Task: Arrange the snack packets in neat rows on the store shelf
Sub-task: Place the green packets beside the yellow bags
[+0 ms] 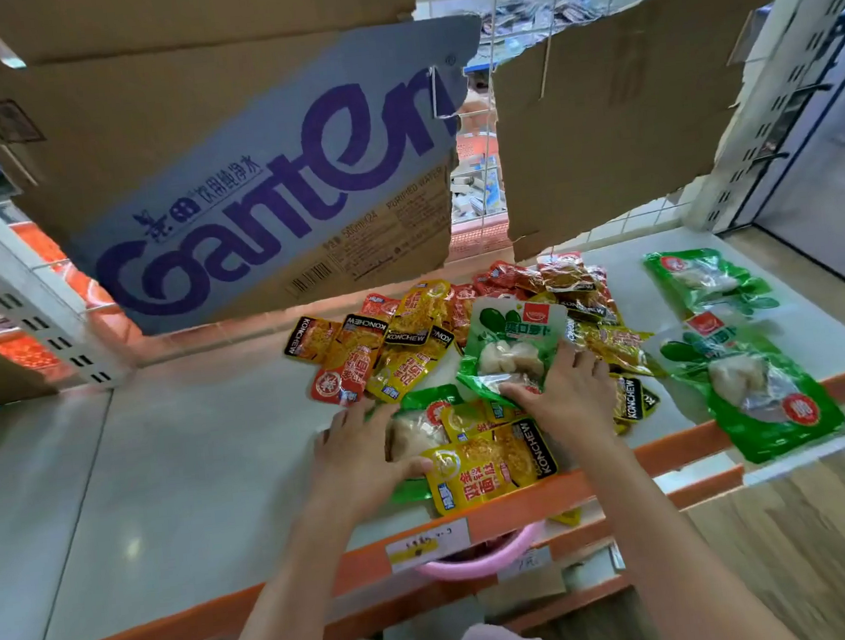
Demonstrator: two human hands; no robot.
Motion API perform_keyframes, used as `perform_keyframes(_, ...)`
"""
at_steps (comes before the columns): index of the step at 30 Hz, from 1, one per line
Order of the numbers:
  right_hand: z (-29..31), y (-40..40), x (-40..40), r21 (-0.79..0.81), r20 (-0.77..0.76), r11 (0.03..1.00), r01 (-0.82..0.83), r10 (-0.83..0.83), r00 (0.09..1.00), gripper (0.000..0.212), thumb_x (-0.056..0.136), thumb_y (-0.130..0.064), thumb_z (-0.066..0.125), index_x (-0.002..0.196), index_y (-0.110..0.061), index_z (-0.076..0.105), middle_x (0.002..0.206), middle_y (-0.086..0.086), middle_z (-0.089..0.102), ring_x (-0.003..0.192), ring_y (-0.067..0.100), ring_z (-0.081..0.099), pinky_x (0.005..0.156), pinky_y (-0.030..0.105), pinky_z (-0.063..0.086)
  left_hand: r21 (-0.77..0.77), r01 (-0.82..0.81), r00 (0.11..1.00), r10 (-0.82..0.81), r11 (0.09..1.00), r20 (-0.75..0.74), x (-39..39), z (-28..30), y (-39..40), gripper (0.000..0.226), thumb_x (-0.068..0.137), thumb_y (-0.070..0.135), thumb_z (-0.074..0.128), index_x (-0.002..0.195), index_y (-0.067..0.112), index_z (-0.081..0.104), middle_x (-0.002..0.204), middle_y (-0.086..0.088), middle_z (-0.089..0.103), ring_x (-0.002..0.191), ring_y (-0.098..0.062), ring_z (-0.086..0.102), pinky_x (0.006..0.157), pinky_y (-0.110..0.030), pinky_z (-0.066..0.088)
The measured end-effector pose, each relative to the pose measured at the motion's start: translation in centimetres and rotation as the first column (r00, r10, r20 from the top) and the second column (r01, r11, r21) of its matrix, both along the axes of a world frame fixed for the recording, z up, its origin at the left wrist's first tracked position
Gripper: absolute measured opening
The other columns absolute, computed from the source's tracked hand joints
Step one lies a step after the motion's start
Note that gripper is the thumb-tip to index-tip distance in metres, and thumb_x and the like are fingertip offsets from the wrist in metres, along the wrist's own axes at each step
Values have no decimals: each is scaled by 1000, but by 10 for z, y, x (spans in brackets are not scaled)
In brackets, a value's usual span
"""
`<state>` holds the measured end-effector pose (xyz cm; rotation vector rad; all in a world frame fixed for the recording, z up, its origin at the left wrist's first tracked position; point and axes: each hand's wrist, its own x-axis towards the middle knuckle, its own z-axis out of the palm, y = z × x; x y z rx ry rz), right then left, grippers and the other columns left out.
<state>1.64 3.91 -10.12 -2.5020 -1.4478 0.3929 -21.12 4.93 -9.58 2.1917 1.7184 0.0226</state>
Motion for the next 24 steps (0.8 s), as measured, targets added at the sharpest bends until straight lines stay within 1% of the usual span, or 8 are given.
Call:
perform_keyframes(3, 2, 6, 6, -2, -144, 999, 39, -39, 989, 108, 72, -57, 69, 146, -6, 8, 146, 20, 27, 135, 36, 24, 109, 45, 24, 22, -90, 993, 92, 996, -73, 2, 5, 3, 95, 59, 72, 67, 130, 18, 36, 132, -2, 40, 124, -22, 34, 99, -36, 31)
perform_keyframes(5, 2, 9, 10, -33, -203, 997, 70, -75, 976, 104, 70, -52, 74, 143, -4, 19, 144, 18, 34, 133, 36, 31, 108, 46, 30, -8, -135, 989, 134, 991, -68, 3, 6, 5, 99, 54, 71, 71, 128, 13, 37, 131, -4, 43, 123, -24, 36, 99, -36, 33)
perform_keyframes(8, 4, 10, 13, -27, -308, 991, 128, -130, 943, 71, 68, -42, 78, 120, -7, 43, 120, 14, 57, 113, 34, 51, 94, 45, 42, -127, -157, 981, 169, 979, 91, 0, 9, 6, 100, 51, 62, 80, 130, 15, 40, 130, -4, 50, 119, -23, 46, 95, -35, 40)
perform_keyframes(11, 7, 9, 15, -18, -397, 990, 140, -136, 908, 54, 75, -30, 76, 111, -9, 43, 109, 11, 61, 102, 31, 56, 89, 42, 44, -193, -182, 932, 231, 964, 278, -8, 11, 5, 70, 60, 43, 83, 122, 24, 56, 114, 0, 63, 101, -19, 58, 78, -27, 43)
perform_keyframes(14, 12, 3, 16, 73, -618, 976, 205, -117, 777, 39, 79, -15, 72, 110, -11, 49, 107, 10, 62, 94, 25, 56, 75, 33, 43, -165, -251, 864, 297, 954, 406, -17, 11, 3, 27, 73, 36, 76, 89, 17, 64, 85, -1, 64, 84, -22, 60, 61, -26, 38)
perform_keyframes(16, 16, -3, 17, 137, -733, 963, 232, -59, 678, 25, 82, -13, 67, 104, -16, 57, 106, 9, 64, 94, 25, 57, 77, 34, 45, -160, -265, 815, 309, 951, 489, -20, 12, 1, 18, 80, 32, 71, 77, 19, 58, 77, 0, 61, 76, -20, 57, 57, -24, 37)
perform_keyframes(20, 30, -20, 13, 223, -887, 929, 294, 69, 457, 19, 83, -6, 64, 94, -23, 62, 101, 3, 65, 99, 23, 58, 86, 39, 43, -125, -327, 711, 331, 937, 620, -16, 21, -3, 7, 87, 25, 63, 84, 19, 60, 85, -3, 66, 80, -22, 62, 71, -32, 47)
perform_keyframes(24, 37, -37, 14, 214, -955, 954, 213, 157, 253, 30, 80, 2, 63, 99, -21, 65, 102, 7, 69, 98, 27, 62, 87, 41, 46, -139, -359, 497, 315, 923, 809, -14, 29, -5, 7, 88, 22, 62, 88, 29, 62, 88, -2, 69, 79, -21, 66, 75, -36, 50)
